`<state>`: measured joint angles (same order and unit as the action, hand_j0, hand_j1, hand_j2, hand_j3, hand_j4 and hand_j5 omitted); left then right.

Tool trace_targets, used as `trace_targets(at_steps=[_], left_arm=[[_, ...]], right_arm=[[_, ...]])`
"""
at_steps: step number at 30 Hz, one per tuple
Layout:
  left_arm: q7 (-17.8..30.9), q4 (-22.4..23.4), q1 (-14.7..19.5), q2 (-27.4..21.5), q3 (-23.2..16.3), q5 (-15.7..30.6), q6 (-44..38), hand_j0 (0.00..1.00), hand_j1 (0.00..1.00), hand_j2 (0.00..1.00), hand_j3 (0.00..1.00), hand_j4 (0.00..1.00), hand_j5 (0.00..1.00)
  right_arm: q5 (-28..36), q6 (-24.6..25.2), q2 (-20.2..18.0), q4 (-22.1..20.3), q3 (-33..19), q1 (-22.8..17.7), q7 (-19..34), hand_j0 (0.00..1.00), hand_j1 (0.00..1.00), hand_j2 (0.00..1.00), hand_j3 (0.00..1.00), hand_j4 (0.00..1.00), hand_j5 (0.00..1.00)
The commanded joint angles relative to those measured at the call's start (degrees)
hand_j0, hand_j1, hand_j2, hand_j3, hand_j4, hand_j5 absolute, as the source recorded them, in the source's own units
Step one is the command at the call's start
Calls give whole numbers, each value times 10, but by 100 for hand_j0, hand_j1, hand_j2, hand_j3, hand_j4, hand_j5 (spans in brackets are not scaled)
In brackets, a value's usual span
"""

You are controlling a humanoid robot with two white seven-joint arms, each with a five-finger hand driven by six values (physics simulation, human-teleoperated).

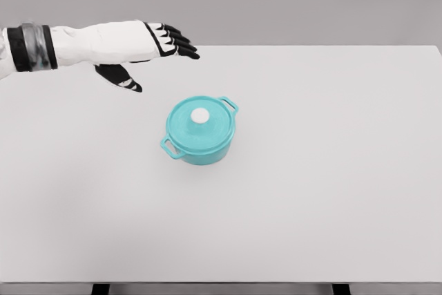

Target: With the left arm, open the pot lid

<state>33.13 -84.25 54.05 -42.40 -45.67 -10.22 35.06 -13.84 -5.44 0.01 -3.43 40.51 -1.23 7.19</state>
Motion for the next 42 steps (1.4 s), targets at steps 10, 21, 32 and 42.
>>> trace_targets(at_steps=[10, 21, 32, 42], left_arm=[[2, 13, 35, 41, -111, 6, -1, 100, 100, 100, 100, 100, 100], [4, 19, 40, 58, -124, -12, -1, 98, 98, 98, 98, 98, 98], [4, 36, 35, 79, -126, -53, -1, 92, 92, 92, 92, 92, 92], [4, 50, 33, 84, -126, -66, -1, 86, 86, 86, 86, 86, 86]], right_arm=[[0, 0, 0, 0, 0, 0, 0, 100, 100, 100, 100, 100, 100], [0, 0, 0, 0, 0, 0, 0, 100, 100, 100, 100, 100, 100], [0, 0, 0, 0, 0, 0, 0, 100, 100, 100, 100, 100, 100], [0, 0, 0, 0, 0, 0, 0, 100, 100, 100, 100, 100, 100]])
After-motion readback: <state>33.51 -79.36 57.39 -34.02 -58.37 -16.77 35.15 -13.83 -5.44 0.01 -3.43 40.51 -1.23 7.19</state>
